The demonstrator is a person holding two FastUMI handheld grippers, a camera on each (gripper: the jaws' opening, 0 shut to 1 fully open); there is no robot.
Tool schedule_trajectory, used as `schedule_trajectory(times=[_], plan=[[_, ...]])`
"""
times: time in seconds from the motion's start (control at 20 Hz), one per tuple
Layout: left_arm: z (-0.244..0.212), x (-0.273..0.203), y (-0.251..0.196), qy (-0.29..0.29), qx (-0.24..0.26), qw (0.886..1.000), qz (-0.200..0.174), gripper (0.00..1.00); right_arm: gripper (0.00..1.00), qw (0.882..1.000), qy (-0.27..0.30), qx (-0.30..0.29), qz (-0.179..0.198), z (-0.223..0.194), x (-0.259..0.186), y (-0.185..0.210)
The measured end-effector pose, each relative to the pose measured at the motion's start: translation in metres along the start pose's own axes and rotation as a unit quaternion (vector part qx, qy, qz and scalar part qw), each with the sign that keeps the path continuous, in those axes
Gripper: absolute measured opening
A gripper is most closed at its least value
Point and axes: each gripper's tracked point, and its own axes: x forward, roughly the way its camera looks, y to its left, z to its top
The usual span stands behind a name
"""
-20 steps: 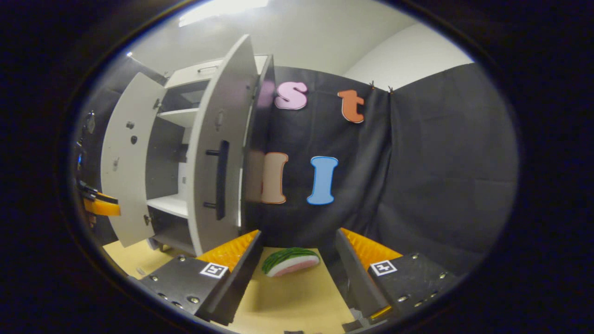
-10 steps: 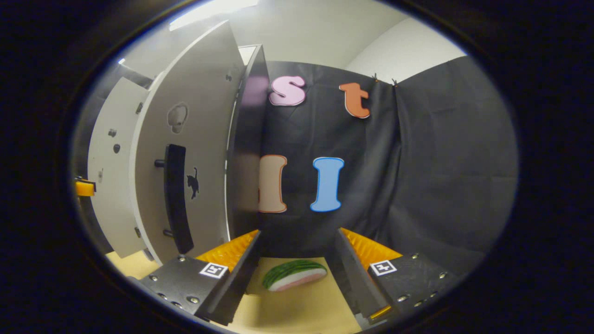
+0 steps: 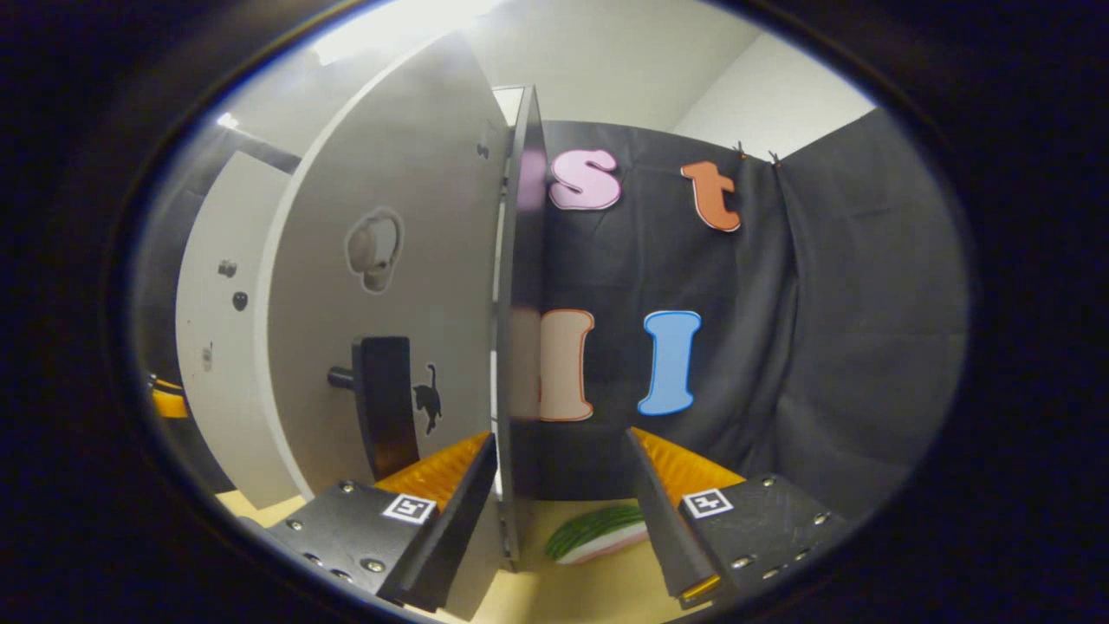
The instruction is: Grasp the bottle in the cabinet with the left hand and place it on the coaster, then close the right door with the right hand and the left door with the left hand.
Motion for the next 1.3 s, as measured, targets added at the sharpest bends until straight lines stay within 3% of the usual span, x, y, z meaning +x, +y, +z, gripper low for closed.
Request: schedule_trajectory(times=[0.15,0.4,0.55,0.6,0.75,0.85,1.1,1.3], plan=[[-0.004,-0.012,0.015,0.011,0.015,1.000,0.015,0.87,0.88,1.000,-0.003,0.003,0.006,0.000,0.004,0.025],[0.003,-0.019,0.032,0.003,0.046,0.999,0.026,0.91,0.88,1.000,-0.016,-0.013,-0.020,0.001,0.002,0.043],[0.006,-0.028,0.035,-0.005,0.038,0.999,0.020,0.88,0.85,1.000,-0.012,-0.008,-0.028,-0.001,0.006,0.055],[0.005,-0.032,0.039,-0.005,0.036,0.999,0.019,0.91,0.85,1.000,-0.012,-0.008,-0.028,-0.001,0.007,0.061],[0.001,-0.034,0.058,0.001,0.041,0.999,0.032,0.87,0.89,0.999,-0.016,-0.013,-0.034,0.000,0.008,0.071],[0.000,-0.036,0.072,0.005,0.038,0.998,0.042,0.91,0.88,0.999,-0.020,-0.016,-0.036,-0.001,0.009,0.081],[-0.003,-0.040,0.110,0.010,0.027,0.997,0.066,0.91,0.88,1.000,-0.017,-0.006,-0.020,-0.003,0.020,0.107],[-0.004,-0.039,0.142,0.016,0.026,0.996,0.082,0.91,0.92,0.999,-0.028,-0.002,0.021,0.000,0.026,0.142]])
